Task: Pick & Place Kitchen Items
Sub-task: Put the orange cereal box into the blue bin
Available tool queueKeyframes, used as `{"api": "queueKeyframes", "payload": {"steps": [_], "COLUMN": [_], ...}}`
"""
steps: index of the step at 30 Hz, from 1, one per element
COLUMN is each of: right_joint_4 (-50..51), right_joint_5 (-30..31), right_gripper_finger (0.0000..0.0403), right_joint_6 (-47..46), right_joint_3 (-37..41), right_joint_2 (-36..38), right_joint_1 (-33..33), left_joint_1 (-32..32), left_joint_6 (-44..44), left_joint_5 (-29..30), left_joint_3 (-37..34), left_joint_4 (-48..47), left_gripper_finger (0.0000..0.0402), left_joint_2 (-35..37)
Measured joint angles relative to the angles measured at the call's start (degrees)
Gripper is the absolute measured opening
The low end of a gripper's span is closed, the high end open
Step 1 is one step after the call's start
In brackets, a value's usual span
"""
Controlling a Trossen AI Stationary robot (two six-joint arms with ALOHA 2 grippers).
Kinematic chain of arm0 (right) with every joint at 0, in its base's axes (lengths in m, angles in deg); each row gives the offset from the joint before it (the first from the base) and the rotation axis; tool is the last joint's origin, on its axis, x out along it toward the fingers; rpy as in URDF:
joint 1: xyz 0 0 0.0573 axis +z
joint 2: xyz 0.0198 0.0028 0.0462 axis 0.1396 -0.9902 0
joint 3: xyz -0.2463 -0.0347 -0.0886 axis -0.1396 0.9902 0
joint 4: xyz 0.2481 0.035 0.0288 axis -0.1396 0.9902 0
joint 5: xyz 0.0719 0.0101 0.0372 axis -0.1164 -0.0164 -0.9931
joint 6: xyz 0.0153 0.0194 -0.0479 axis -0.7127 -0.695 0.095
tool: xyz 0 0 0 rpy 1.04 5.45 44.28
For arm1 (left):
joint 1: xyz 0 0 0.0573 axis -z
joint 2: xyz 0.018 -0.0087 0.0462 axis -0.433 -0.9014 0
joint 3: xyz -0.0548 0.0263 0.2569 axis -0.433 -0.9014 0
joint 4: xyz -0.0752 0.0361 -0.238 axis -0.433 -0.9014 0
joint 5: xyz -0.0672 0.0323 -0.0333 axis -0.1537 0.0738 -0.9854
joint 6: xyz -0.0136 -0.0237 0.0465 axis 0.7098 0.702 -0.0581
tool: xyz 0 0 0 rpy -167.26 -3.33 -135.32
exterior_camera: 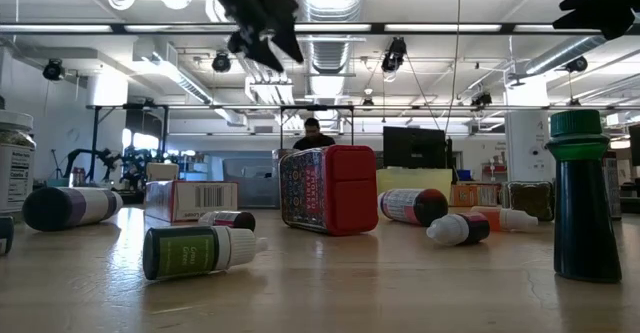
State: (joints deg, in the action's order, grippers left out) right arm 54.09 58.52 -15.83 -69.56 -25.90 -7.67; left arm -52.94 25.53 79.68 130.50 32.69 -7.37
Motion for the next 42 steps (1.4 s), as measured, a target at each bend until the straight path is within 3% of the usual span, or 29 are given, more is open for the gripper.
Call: {"api": "queueKeyframes", "payload": {"steps": [7,14,27,35,42], "right_joint_4": [0.0,0.0,0.0,0.0,0.0], "right_joint_5": [0.0,-0.01,-0.02,0.0,-0.02], "right_gripper_finger": [0.022,0.024,0.0285,0.0312,0.0335], "right_joint_6": [0.0,0.0,0.0,0.0,0.0], "right_joint_3": [0.0,0.0,0.0,0.0,0.0], "right_joint_2": [0.01,0.01,0.01,0.01,0.01], "right_joint_1": [0.0,0.0,-0.01,-0.01,-0.01], "left_joint_1": [7.01,13.96,22.77,25.39,26.74], "left_joint_6": [3.06,6.3,6.19,5.29,5.53], "left_joint_5": [0.04,0.03,0.04,-0.07,-3.57], "left_joint_3": [-0.02,-0.07,-0.56,-3.6,-7.36], "left_joint_4": [-3.37,-6.95,-16.76,-17.04,-16.63], "left_gripper_finger": [0.0355,0.0355,0.0355,0.0355,0.0355], "left_joint_2": [7.37,11.75,12.0,11.99,11.92]}}
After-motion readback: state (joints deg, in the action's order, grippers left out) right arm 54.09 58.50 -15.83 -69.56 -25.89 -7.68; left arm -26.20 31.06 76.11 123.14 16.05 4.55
